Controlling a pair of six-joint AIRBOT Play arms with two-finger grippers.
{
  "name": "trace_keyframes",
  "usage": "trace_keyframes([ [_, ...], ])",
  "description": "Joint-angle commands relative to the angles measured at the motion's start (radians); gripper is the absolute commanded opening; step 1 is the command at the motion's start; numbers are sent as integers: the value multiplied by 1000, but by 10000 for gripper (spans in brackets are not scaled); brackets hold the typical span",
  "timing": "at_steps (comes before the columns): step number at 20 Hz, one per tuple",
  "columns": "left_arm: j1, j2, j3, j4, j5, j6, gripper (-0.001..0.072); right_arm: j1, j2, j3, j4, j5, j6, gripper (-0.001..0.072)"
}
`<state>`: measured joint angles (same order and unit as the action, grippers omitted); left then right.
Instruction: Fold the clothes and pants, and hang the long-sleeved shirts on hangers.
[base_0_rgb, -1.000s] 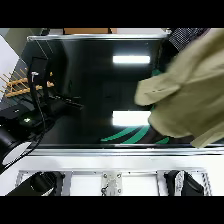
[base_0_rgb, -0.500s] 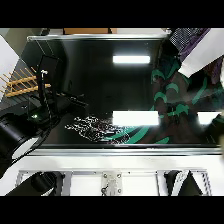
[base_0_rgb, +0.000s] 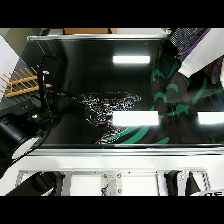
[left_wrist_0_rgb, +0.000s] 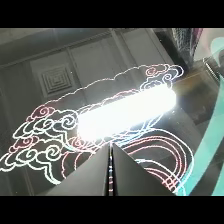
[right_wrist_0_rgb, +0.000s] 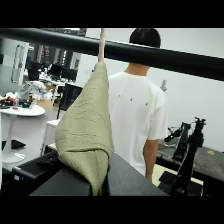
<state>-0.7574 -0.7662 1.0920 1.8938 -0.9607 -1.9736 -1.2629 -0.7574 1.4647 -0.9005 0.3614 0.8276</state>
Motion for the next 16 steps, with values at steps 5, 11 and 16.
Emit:
trace_keyframes([
  [5,1,-1,0,-2,-1,-1,16,-1,-8,12,-24,-50,0,3],
  [11,1,-1,0,-9,-25,-1,16,-5,-24,12,-32,-50,0,4],
  [16,1,-1,0,-9,-27,-1,16,-150,-46,12,-31,-10,80,4],
])
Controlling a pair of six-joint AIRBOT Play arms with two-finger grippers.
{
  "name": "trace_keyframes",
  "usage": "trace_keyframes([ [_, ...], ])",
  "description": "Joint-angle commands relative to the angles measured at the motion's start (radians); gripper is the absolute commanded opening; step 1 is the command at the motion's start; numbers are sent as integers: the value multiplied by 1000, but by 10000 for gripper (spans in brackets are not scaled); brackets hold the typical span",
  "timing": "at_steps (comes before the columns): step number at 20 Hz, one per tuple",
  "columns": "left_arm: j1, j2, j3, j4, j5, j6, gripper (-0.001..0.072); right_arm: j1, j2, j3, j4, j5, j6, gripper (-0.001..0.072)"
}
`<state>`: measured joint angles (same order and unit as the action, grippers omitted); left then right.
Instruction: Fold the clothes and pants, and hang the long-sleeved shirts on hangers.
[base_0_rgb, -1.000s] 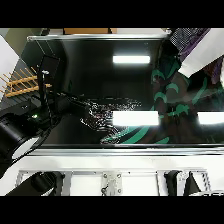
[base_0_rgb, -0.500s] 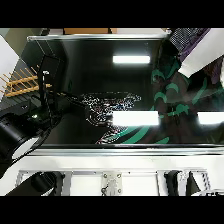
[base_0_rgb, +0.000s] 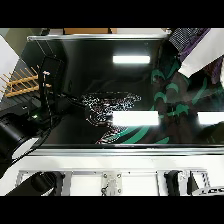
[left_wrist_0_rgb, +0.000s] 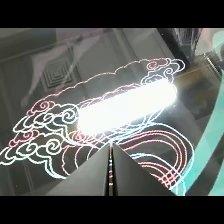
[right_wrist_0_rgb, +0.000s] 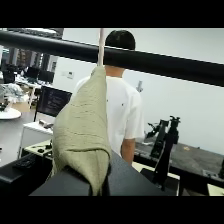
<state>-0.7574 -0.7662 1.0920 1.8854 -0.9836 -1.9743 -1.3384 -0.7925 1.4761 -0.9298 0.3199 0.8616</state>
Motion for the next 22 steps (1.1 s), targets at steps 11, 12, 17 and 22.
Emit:
trace_keyframes([
  [11,1,-1,0,0,0,-1,16,-286,-31,0,-1,243,212,22],
  [12,1,-1,0,0,0,-1,16,-286,-31,0,0,246,213,38],
  [17,1,-1,0,0,0,-1,16,-286,-14,0,189,115,212,662],
  [22,1,-1,0,0,0,0,16,-283,33,1,718,101,211,660],
])
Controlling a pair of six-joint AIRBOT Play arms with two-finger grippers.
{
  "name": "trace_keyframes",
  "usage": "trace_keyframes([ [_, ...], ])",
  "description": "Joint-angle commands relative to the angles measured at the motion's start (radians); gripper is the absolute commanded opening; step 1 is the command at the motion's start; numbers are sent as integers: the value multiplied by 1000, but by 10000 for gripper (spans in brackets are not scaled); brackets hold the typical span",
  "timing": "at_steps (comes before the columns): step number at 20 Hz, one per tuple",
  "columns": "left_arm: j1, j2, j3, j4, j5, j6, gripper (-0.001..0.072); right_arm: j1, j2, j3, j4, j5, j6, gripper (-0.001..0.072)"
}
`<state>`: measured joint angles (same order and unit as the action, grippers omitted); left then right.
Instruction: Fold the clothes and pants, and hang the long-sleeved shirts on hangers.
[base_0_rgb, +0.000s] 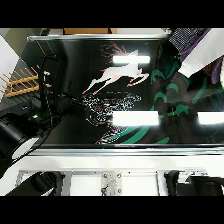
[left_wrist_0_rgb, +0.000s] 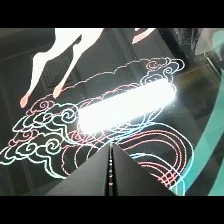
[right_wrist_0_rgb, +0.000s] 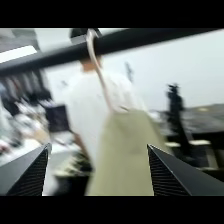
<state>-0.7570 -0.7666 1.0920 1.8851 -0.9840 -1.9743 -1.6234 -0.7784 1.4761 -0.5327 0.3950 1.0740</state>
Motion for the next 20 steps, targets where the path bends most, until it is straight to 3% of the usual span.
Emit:
trace_keyframes([
  [1,1,0,0,1,0,0,16,10,20,0,397,110,-5,659],
  [2,1,0,0,1,0,0,16,29,17,0,451,217,-9,659],
  [6,1,0,0,1,0,0,16,256,-37,-3,474,605,-240,657],
  [10,1,0,0,0,0,0,16,628,-140,-3,406,930,-286,654],
  [16,1,-1,0,-1,0,-1,16,1347,-177,-41,-123,975,-274,654],
  [20,1,-1,0,-2,0,-13,16,1683,-214,-155,-194,964,-274,654],
])
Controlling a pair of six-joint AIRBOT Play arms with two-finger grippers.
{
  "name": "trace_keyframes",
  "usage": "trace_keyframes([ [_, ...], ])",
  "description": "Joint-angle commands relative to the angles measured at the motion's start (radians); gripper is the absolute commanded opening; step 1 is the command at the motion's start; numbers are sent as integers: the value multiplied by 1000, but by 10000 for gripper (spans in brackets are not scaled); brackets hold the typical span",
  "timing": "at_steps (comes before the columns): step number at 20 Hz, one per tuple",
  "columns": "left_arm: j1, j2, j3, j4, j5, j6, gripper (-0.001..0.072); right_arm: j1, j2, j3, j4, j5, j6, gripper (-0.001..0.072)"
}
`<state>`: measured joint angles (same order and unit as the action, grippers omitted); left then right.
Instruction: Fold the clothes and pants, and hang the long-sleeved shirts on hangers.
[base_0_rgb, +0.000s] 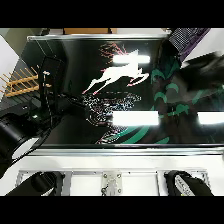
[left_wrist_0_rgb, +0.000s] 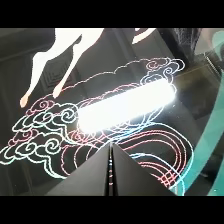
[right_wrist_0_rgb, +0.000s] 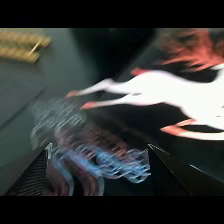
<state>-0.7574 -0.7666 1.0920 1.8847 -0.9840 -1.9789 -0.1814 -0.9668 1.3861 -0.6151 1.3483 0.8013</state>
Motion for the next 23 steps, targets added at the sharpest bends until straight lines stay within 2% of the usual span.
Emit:
trace_keyframes([
  [1,1,-1,0,-2,0,-8,16,297,-41,-97,-112,-2,-1,654],
  [5,1,0,0,-2,0,-8,16,435,-134,-166,-111,-3,-1,653],
  [6,1,0,0,-2,0,-8,16,448,-152,-166,-108,1,-1,575],
  [8,1,0,0,-2,0,-8,16,457,-178,-166,-100,4,-2,81],
  [9,1,0,0,-2,0,-8,16,457,-186,-166,-100,2,-2,12],
  [23,1,0,0,-1,0,-8,16,457,-214,-166,-100,3,-2,13],
])
